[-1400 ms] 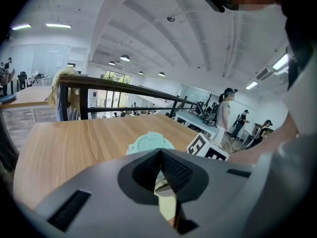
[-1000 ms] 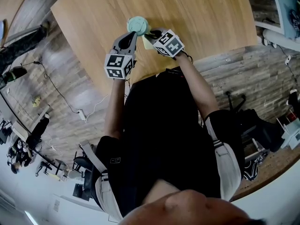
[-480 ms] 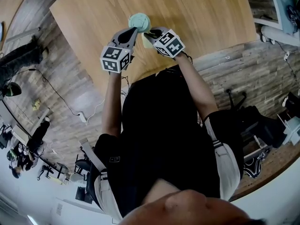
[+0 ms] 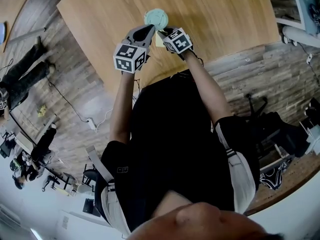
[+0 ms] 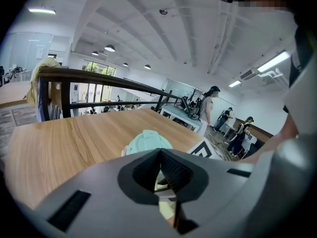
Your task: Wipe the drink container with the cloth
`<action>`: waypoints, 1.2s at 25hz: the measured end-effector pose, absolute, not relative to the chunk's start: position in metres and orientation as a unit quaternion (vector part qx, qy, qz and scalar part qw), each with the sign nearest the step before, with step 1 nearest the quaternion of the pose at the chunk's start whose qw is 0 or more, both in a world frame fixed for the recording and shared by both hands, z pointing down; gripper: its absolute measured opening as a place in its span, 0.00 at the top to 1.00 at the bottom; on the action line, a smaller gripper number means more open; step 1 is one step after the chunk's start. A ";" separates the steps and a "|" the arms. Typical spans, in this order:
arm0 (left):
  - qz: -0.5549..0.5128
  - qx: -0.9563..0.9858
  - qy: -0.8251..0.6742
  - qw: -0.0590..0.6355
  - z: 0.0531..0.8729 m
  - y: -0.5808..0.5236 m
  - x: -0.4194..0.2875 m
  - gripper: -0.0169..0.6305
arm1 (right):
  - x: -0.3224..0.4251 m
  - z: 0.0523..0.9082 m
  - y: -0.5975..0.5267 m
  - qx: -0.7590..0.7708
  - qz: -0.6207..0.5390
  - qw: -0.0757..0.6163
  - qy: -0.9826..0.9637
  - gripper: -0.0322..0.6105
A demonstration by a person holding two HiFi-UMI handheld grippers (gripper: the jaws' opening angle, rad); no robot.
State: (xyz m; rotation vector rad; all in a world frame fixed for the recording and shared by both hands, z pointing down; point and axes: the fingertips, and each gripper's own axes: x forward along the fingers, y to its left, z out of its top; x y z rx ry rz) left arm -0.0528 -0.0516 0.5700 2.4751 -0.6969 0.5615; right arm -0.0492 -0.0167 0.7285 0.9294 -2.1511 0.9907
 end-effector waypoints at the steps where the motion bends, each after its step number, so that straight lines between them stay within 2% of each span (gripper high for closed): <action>1: 0.205 0.910 -0.255 0.253 0.570 -0.052 -0.053 0.94 | -0.050 0.733 -0.018 0.356 0.377 0.296 -0.803 0.88; 9: 0.196 0.913 -0.247 0.258 0.567 -0.052 -0.059 0.94 | -0.061 0.740 -0.020 0.375 0.385 0.292 -0.791 0.88; 22: 0.187 0.911 -0.257 0.264 0.568 -0.050 -0.058 0.94 | -0.061 0.666 -0.016 0.375 0.344 0.227 -0.831 0.88; 30: 0.179 0.903 -0.278 0.273 0.570 -0.052 -0.062 0.94 | -0.049 0.642 -0.016 0.367 0.328 0.220 -0.843 0.88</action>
